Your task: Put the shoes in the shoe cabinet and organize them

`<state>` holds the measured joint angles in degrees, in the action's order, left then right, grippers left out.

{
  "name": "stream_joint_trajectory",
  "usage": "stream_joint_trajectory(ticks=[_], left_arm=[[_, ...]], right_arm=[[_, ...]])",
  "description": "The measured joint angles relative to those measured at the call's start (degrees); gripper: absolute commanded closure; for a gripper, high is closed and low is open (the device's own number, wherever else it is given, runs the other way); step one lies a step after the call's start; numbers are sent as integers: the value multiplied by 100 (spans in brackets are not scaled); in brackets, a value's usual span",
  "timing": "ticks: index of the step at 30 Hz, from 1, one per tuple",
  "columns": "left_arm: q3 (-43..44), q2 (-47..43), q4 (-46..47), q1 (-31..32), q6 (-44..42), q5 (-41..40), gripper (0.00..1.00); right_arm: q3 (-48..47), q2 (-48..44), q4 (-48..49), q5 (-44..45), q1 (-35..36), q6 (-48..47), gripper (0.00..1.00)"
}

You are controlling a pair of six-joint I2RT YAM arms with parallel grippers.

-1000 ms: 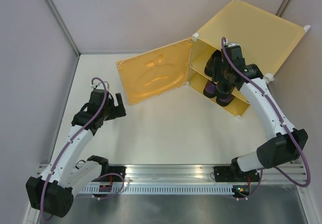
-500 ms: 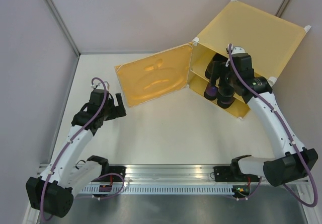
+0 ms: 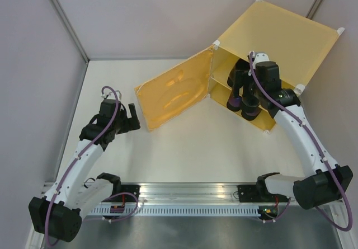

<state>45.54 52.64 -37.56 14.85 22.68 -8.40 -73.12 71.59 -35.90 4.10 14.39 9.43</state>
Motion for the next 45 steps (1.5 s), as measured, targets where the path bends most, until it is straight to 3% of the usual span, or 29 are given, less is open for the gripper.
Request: stream_joint_trajectory(ticks=[10, 27, 39, 45], left_arm=[[0, 2, 0, 0, 0, 2, 0], [0, 0, 0, 0, 0, 2, 0], [0, 0, -2, 0, -2, 2, 0], [0, 0, 0, 0, 0, 39, 0]], right_arm=[[160, 205, 208, 339, 120, -802, 8], [140, 601, 155, 2146, 1145, -1888, 8], [-118, -177, 623, 1895, 1250, -2400, 9], [433, -848, 981, 1718, 1316, -1582, 9]])
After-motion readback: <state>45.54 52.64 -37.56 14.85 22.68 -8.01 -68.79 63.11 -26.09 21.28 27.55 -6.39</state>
